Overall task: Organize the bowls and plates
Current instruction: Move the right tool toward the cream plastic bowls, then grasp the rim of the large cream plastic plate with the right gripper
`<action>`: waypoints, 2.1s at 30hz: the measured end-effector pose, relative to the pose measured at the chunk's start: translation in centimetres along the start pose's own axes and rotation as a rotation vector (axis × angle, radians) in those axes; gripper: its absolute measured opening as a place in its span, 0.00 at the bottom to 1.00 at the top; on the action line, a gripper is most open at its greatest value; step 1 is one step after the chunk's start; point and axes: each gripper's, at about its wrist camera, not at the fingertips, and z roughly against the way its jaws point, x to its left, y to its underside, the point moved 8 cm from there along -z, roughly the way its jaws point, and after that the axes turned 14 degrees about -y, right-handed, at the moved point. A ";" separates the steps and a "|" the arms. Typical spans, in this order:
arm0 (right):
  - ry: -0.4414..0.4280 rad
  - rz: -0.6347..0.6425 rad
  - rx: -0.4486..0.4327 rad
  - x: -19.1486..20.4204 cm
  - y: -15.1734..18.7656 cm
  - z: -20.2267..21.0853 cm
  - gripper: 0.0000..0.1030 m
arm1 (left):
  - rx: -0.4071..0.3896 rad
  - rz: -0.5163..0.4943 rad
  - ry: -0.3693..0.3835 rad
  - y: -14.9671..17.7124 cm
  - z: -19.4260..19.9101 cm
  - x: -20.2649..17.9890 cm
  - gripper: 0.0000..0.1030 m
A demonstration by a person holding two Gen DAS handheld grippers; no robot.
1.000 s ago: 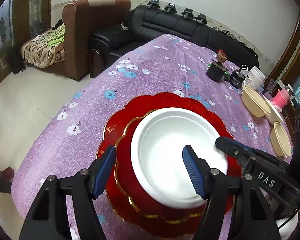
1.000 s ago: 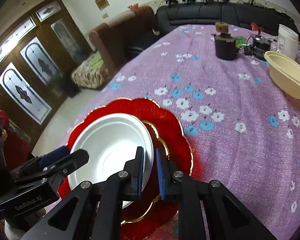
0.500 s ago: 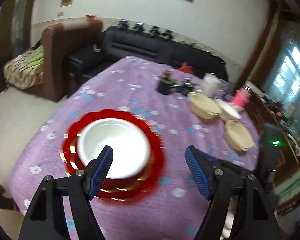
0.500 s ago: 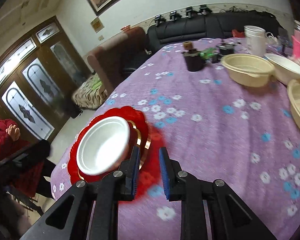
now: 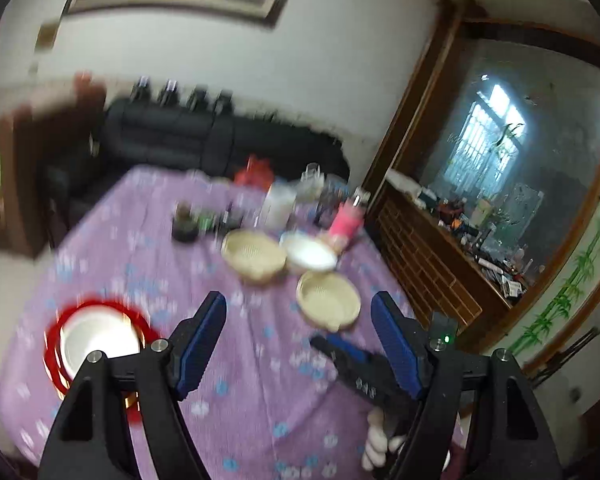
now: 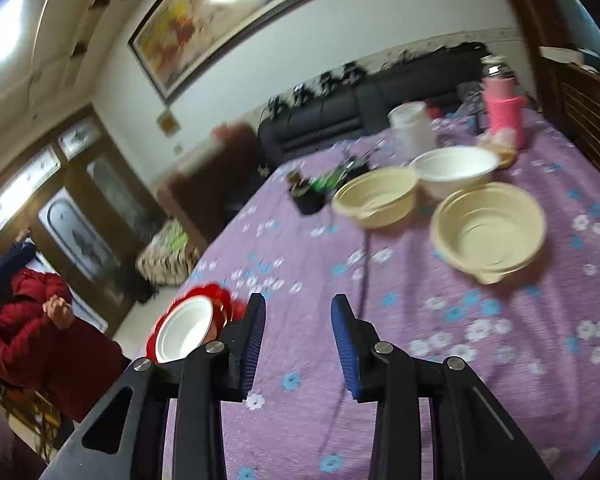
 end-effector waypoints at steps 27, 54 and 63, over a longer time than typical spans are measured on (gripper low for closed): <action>0.207 -0.037 -0.114 -8.8 -9.2 9.0 0.40 | -0.014 -0.152 -0.196 -4.3 -2.6 1.2 1.00; 0.225 -0.296 0.059 -25.7 -3.0 -2.6 0.11 | 0.464 -0.003 -0.187 13.7 -26.6 1.9 1.00; 0.059 -0.141 0.241 -19.1 -0.1 -6.3 0.11 | 0.486 -0.042 -0.174 15.2 -29.6 0.0 0.97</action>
